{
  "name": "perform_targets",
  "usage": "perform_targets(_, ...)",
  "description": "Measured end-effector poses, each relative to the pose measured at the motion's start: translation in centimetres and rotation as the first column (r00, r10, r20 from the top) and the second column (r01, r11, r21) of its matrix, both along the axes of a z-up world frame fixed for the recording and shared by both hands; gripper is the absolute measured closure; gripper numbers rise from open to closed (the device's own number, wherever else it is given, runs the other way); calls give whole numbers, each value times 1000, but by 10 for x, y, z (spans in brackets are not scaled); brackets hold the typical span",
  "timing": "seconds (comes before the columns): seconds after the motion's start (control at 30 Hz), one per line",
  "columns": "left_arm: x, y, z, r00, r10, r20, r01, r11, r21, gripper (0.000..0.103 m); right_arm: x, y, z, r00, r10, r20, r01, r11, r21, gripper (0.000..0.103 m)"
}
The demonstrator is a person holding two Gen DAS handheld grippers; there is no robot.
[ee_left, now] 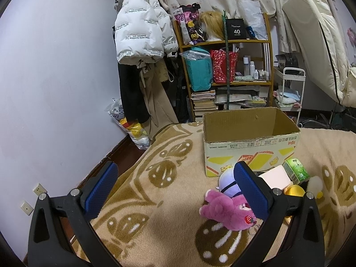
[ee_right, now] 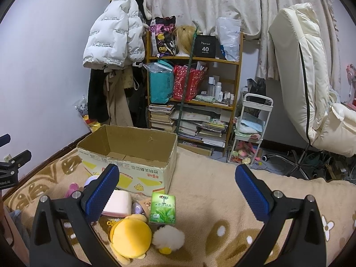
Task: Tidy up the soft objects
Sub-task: 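Move left tool to the pink bear while right tool approaches the white fluffy chick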
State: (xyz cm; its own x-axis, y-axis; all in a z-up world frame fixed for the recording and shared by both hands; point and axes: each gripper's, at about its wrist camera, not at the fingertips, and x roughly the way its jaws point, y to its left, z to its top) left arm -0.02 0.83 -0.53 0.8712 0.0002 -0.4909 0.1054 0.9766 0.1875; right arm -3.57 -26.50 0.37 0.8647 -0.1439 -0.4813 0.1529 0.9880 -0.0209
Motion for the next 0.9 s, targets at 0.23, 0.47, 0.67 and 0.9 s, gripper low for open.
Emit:
perform_targets(0.23,7,-9,-5,999,-8,-38,9,1000,16,1,4,4,-10,999,13,-45,-12,1000,14,0)
perform_targets(0.47,33,-6,-17,988,3,-152,-10,999,-45,1,14,-3,-21,990,15,-139,-8,999,48,0)
perform_targets(0.67,58,-18,-36,967,-10,-253,-3,999,-51,1,34,-17,-32,976,24,-216,-1,994,106,0)
perform_targets(0.9,77,-33,-63,933,-15,-360,-5,998,-55,1,55,-27,-58,942,42,-332,16,985,169,0)
